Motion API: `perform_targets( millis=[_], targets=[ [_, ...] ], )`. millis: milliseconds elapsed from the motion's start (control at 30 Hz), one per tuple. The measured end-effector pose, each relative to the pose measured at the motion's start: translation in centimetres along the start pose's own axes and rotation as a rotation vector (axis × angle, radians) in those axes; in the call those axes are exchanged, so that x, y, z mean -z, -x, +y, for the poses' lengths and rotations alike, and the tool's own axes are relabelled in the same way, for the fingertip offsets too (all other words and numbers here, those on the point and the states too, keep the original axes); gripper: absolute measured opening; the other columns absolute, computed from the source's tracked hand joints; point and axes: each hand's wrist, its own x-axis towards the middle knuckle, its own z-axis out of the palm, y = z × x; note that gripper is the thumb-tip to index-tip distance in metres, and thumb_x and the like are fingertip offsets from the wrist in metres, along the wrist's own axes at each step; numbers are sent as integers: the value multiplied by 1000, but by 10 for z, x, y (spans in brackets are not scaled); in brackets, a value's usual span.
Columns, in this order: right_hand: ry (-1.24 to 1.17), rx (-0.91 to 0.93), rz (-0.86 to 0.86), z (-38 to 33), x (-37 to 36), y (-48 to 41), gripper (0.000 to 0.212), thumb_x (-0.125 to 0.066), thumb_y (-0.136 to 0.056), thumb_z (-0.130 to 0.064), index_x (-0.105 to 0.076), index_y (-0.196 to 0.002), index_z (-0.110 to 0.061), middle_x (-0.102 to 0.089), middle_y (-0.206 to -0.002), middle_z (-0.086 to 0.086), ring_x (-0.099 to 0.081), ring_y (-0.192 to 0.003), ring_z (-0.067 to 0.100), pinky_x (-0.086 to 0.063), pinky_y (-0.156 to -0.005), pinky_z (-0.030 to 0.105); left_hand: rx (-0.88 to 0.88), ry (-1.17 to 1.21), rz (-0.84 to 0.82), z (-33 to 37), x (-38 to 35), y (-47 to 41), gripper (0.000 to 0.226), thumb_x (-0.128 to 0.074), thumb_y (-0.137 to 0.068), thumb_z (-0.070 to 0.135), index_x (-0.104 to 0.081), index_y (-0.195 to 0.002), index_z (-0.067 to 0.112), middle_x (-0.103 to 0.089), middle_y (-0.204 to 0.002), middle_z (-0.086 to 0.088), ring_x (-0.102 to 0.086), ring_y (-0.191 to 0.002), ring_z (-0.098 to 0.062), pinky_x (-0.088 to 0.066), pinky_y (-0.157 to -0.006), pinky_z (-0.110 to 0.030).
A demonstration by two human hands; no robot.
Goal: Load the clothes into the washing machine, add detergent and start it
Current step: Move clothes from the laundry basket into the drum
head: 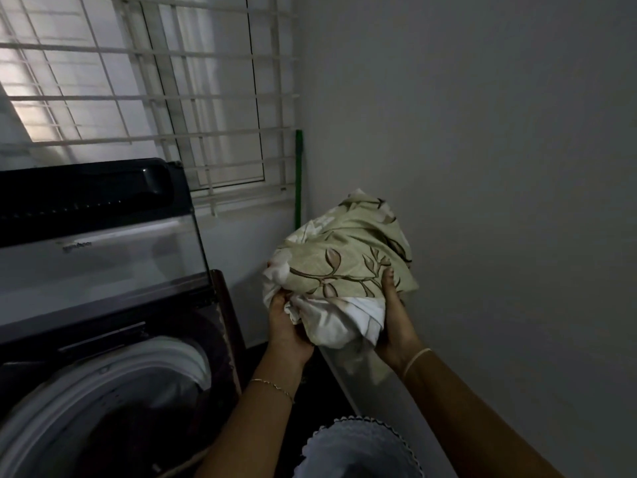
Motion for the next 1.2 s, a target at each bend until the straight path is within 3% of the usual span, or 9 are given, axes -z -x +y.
perform_targets(
  millis=[167,333,433,700,833,967,1033,1133,1200],
  targets=[
    [-212,-9,-136,-8,-3,9,104,-71,-63,-66,-43,-137,2,-52,-136,25,-52,-126,33,-42,-105,45,67,78,-97,-8,7,-4,43,-35,-97,39,-67,-88,11,-74,-70,-6,-68,-78,-25,-47,-77,-37],
    [-312,-59,-224,-1,8,9,118,-85,-49,-59,-39,-140,0,-46,-141,25,-46,-131,35,-36,-111,46,124,61,-200,-9,12,-3,49,-37,-94,40,-73,-101,7,-68,-109,-10,-62,-105,-24,-38,-105,-38],
    [-323,-33,-199,1,6,8,101,-90,-41,-52,-60,-122,2,-57,-130,25,-62,-113,35,-53,-93,46,185,-18,-270,-4,7,-4,60,-50,-85,57,-65,-122,12,-60,-131,-12,-54,-124,-29,-35,-110,-46],
    [-329,27,-193,-9,-1,5,91,-94,-36,-42,-69,-111,2,-64,-121,22,-68,-103,32,-56,-87,46,129,-344,-259,10,14,-12,67,-54,-77,57,-57,-131,18,-65,-125,-9,-60,-115,-25,-49,-92,-39],
    [-290,55,-231,-20,-8,9,83,-94,-31,-44,-75,-100,-1,-70,-111,18,-70,-98,28,-58,-82,41,178,-578,-347,-1,50,-16,46,-65,-84,26,-52,-127,14,-67,-114,-3,-69,-90,-12,-56,-73,-25],
    [-281,74,-216,-27,-22,11,78,-89,-43,-46,-73,-105,-3,-68,-116,17,-69,-101,28,-57,-83,42,180,-967,-293,-24,60,-21,124,-95,-49,30,-23,-149,17,-52,-136,4,-53,-121,-12,-46,-101,-31],
    [-253,82,-148,-29,-25,11,61,-75,-62,-52,-75,-100,-4,-69,-113,16,-70,-99,28,-58,-83,39,49,-1076,-175,-34,46,-26,100,-83,-71,16,-21,-149,15,-45,-138,3,-47,-124,-17,-45,-100,-34],
    [-273,69,-78,-30,-23,12,60,-42,-89,-54,-76,-86,-4,-74,-94,17,-70,-88,29,-51,-87,42,98,-945,-63,-39,25,-25,24,-48,-99,15,-52,-122,15,-59,-110,0,-58,-100,-19,-51,-85,-33],
    [-256,46,-55,-29,-20,14,61,-40,-91,-54,-73,-87,-3,-74,-92,18,-69,-87,29,-46,-87,42,166,-635,-15,-33,14,-20,23,-34,-103,21,-56,-94,18,-55,-90,1,-53,-78,-16,-47,-69,-29]
  ],
)
